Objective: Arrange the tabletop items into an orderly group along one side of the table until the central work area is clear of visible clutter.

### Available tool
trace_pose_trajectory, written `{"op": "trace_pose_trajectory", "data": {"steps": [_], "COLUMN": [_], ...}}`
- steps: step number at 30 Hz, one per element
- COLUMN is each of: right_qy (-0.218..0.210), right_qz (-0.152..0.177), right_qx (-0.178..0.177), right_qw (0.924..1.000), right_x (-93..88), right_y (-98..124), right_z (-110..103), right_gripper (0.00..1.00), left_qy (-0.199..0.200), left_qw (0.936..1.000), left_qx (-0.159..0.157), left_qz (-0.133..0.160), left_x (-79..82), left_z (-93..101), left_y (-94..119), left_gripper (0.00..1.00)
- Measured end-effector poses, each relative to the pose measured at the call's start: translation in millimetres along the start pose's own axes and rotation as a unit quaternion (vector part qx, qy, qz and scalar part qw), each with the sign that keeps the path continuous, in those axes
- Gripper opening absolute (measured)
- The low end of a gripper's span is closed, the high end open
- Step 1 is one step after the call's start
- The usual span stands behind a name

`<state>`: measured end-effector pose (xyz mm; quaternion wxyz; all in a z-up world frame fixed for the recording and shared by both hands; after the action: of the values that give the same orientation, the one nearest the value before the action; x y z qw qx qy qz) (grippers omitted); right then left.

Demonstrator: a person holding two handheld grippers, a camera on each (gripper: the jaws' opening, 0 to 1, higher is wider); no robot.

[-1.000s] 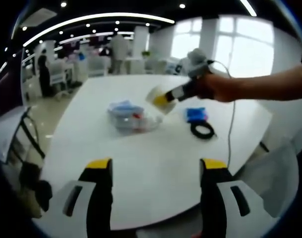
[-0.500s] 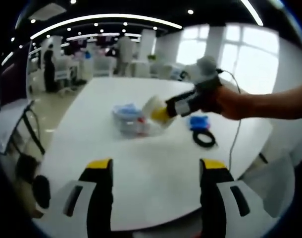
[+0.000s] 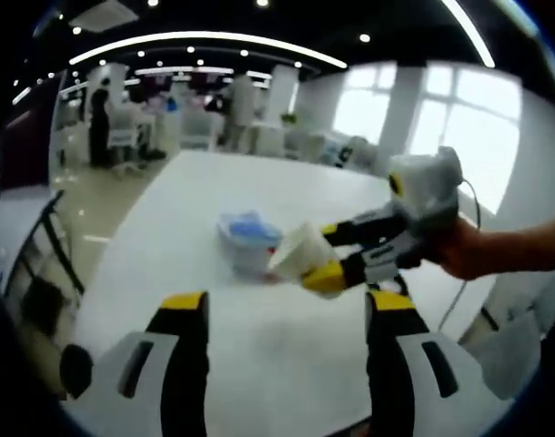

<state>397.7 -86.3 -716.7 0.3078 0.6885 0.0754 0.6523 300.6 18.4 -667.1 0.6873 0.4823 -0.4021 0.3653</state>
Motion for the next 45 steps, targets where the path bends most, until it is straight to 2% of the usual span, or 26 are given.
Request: {"op": "trace_pose_trajectory", "data": {"steps": [7,11,17,20,24,27,33,40,45], "right_qy": [0.006,0.024,0.044,0.05,0.058,0.063,0.074,0.08,0.08], "right_qz": [0.004,0.009,0.013,0.016,0.017,0.022,0.019,0.02,0.022], "right_qx": [0.011,0.022,0.028,0.034,0.036,0.035,0.035,0.041,0.04], "right_qw": [0.9999,0.9994,0.9985,0.998,0.9975,0.9972,0.9965,0.9957,0.9958], "right_x": [-0.8,2.1,6.0,7.6,8.2,9.4,8.3,7.6,7.3], "right_y": [5.9,8.8,11.4,12.8,13.8,14.7,15.1,15.7,17.0], "right_z": [-8.5,-18.3,-27.3,-31.2,-32.8,-32.9,-34.6,-37.4,-36.7], "right_gripper": [0.42,0.42,0.42,0.42,0.42,0.42,0.42,0.4,0.4], "left_qy": [-0.001,-0.007,-0.007,-0.013,-0.014,-0.008,0.005,0.038,0.034], "left_qw": [0.9999,0.9997,0.9993,0.9988,0.9984,0.9978,0.9965,0.9936,0.9933], "left_qx": [-0.009,-0.024,-0.036,-0.044,-0.053,-0.063,-0.078,-0.102,-0.106], "left_qz": [0.008,-0.006,-0.01,-0.015,-0.016,-0.02,-0.03,-0.031,-0.032], "left_x": [10.0,8.0,9.9,9.3,10.4,9.1,6.6,6.5,5.3], "left_z": [2.7,8.4,15.8,19.7,22.5,24.8,29.7,39.4,43.9], "left_y": [-13.7,-28.9,-39.8,-44.0,-45.0,-45.7,-46.3,-48.3,-49.5], "left_gripper": [0.63,0.62,0.57,0.52,0.39,0.28,0.14,0.03,0.01]}}
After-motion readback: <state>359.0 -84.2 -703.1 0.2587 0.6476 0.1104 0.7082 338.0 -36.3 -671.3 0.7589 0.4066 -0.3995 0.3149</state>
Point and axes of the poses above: the point that each gripper's makers call its tool centre point, and the gripper's own axes: y roughly backward along the fingers, z roughly to its right, x roughly out of its top, the point moved 5 cm from there along y, roughly backward along the fingers, and after that the axes turned 4 degrees about z, right-handed, at the moved point
